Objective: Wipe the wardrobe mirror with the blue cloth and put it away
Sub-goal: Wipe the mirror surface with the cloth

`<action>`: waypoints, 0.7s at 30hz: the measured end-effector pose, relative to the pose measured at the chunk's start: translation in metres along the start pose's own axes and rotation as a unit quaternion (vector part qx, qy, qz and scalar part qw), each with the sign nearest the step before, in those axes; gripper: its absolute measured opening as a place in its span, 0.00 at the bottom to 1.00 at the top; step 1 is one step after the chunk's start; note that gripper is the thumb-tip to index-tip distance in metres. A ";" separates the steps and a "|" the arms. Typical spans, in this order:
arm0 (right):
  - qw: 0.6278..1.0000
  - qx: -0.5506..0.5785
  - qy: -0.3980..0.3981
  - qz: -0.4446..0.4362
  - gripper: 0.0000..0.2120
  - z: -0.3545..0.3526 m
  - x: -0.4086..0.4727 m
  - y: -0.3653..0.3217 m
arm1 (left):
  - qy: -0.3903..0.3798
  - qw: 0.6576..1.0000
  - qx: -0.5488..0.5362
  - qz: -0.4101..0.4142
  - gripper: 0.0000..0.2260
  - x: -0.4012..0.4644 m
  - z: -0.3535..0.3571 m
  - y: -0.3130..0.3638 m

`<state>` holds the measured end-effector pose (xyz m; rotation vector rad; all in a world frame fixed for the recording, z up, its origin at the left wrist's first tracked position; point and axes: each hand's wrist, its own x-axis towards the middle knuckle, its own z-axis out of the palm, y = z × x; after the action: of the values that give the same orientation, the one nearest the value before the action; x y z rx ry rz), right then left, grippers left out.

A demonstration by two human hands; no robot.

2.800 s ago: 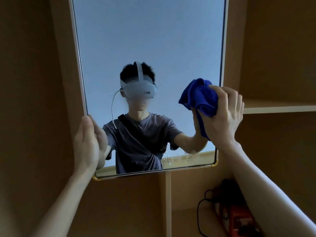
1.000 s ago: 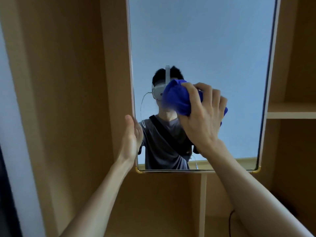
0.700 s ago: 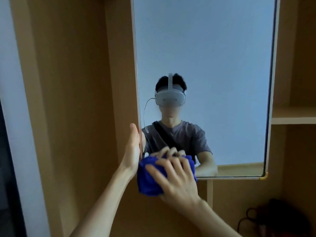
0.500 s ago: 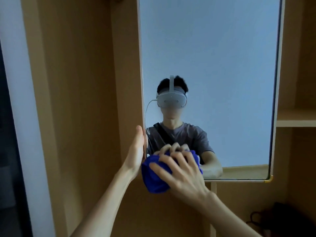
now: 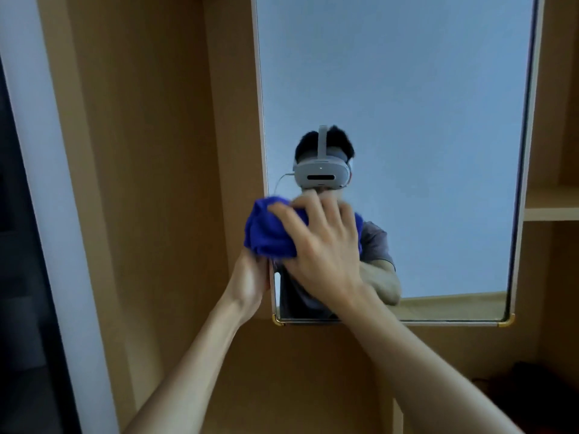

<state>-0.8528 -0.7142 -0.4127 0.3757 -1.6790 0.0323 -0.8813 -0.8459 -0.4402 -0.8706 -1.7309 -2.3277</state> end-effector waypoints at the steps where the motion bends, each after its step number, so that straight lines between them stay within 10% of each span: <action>1: 1.000 0.004 -0.017 -0.006 0.21 0.001 -0.023 -0.002 | -0.006 0.999 -0.023 -0.026 0.25 0.000 -0.002 -0.003; 5: 0.998 0.011 -0.067 -0.013 0.24 0.001 -0.096 -0.005 | -0.068 0.983 -0.082 -0.148 0.44 -0.015 0.013 -0.003; 21: 0.988 -0.007 -0.087 -0.126 0.16 -0.010 -0.140 -0.016 | 0.068 0.995 0.074 0.003 0.30 -0.024 0.017 -0.012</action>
<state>-0.8256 -0.6954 -0.5498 0.5923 -1.7911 -0.2052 -0.8594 -0.8320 -0.4591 -0.6745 -1.8113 -2.1667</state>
